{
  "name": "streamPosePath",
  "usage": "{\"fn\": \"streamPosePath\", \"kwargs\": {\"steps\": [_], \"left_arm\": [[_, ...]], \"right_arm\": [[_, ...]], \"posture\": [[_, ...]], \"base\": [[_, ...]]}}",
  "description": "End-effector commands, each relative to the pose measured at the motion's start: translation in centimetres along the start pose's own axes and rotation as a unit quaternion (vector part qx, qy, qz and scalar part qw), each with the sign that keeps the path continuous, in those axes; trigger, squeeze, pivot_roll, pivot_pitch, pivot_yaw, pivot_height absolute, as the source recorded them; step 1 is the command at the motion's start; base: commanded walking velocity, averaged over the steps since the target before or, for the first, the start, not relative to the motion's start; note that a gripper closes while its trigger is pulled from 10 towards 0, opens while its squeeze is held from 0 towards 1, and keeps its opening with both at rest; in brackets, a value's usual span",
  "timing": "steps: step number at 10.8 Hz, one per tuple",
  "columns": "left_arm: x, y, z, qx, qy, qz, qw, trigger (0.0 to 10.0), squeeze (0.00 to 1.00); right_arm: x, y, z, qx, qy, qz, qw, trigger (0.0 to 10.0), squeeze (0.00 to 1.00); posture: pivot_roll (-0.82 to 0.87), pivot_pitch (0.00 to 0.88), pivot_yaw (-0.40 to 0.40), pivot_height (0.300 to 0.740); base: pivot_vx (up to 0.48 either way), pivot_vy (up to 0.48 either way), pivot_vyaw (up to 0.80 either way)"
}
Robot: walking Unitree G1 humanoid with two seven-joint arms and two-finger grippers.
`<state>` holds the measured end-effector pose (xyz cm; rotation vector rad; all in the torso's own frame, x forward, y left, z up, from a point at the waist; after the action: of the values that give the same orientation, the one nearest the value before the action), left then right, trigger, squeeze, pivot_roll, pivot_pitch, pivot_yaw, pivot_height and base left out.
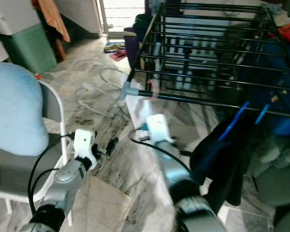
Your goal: Hang hanger
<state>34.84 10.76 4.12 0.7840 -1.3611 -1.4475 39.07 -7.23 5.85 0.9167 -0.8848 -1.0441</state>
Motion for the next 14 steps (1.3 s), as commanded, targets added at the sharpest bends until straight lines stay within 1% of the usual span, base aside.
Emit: {"fn": "streamPosePath", "kwargs": {"steps": [1, 2, 3, 4, 5, 6, 8, 9, 10, 11, 12, 14], "left_arm": [[-0.1, 0.4, 0.1, 0.003, -0.004, 0.0, 1.0, 10.0, 0.0], [-0.1, 0.3, 0.3, 0.002, -0.004, 0.0, 1.0, 10.0, 0.0], [-0.2, 0.1, 0.5, -0.001, -0.005, 0.002, 1.0, 10.0, 0.0], [-0.2, 0.0, 0.7, -0.006, -0.008, 0.004, 1.0, 10.0, 0.0], [0.0, -0.1, 0.8, -0.01, -0.014, 0.006, 1.0, 10.0, 0.0], [0.3, -0.1, 0.7, -0.014, -0.022, 0.005, 1.0, 10.0, 0.0], [0.6, 0.1, 0.3, -0.017, -0.03, 0.005, 0.999, 10.0, 0.0], [0.8, 0.1, 0.2, -0.019, -0.035, 0.006, 0.999, 10.0, 0.0], [0.8, 0.1, 0.2, -0.021, -0.036, 0.006, 0.999, 10.0, 0.0], [0.9, 0.0, 0.2, -0.022, -0.036, 0.007, 0.999, 10.0, 0.0], [1.0, 0.0, 0.2, -0.019, -0.041, 0.011, 0.999, 10.0, 0.0], [1.0, 0.0, 0.1, -0.022, -0.04, 0.012, 0.999, 10.0, 0.0]], "right_arm": [[0.3, 1.2, -0.3, 0.01, -0.009, -0.014, 1.0, 10.0, 0.0], [0.4, 0.9, -0.5, -0.002, -0.017, -0.019, 1.0, 10.0, 0.0], [0.9, -0.3, -0.7, -0.031, -0.036, -0.04, 0.998, 10.0, 0.0], [1.9, -1.7, -0.6, -0.057, -0.064, -0.07, 0.994, 10.0, 0.0], [2.7, -2.5, -0.5, -0.07, -0.085, -0.089, 0.99, 10.0, 0.0], [3.3, -2.6, -0.5, -0.073, -0.095, -0.093, 0.988, 10.0, 0.0], [3.9, -2.8, -0.5, -0.075, -0.104, -0.1, 0.987, 10.0, 0.0], [3.6, -2.3, -0.6, -0.062, -0.095, -0.073, 0.991, 10.0, 0.0], [2.9, -2.0, -0.7, -0.055, -0.08, -0.065, 0.993, 10.0, 0.0], [2.2, -1.4, -0.8, -0.037, -0.067, -0.037, 0.996, 10.0, 0.93], [2.2, -1.4, -0.7, -0.034, -0.068, -0.029, 0.997, 10.0, 1.0], [3.0, -1.9, -0.5, -0.029, -0.082, -0.022, 0.996, 10.0, 1.0]], "posture": [[-0.11, 0.014, 0.034, 0.74], [-0.1, 0.016, 0.034, 0.74], [-0.09, 0.018, 0.035, 0.74], [-0.09, 0.019, 0.041, 0.74], [-0.09, 0.019, 0.043, 0.74], [-0.1, 0.017, 0.049, 0.74], [-0.11, 0.011, 0.055, 0.74], [-0.11, 0.006, 0.057, 0.74], [-0.11, 0.002, 0.056, 0.74], [-0.11, 0.0, 0.056, 0.74], [-0.11, 0.0, 0.056, 0.74], [-0.12, 0.0, 0.054, 0.74]], "base": [[0.0, 0.0, 0.0], [0.0, 0.0, 0.0], [0.0, 0.0, 0.0], [0.0, 0.0, 0.0], [0.0, 0.0, 0.0], [0.0, 0.0, 0.0], [0.0, 0.0, 0.0], [0.0, 0.0, 0.0], [0.0, 0.0, 0.0], [0.0, 0.0, 0.0], [0.0, 0.0, 0.0], [0.0, 0.0, 0.0]]}}
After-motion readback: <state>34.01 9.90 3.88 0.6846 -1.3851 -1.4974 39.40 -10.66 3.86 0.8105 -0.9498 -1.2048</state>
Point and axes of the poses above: a point about 5 cm out from each wrist's last joint towards the gripper, its own z axis pointing back from the gripper into the wrist, its own y axis along the axis of the wrist's last joint, x = y × z, the point moved 5 cm from there along -z, pointing out of the wrist towards the gripper, and after that the axes turned 3 degrees about z, right-handed, at the moved point
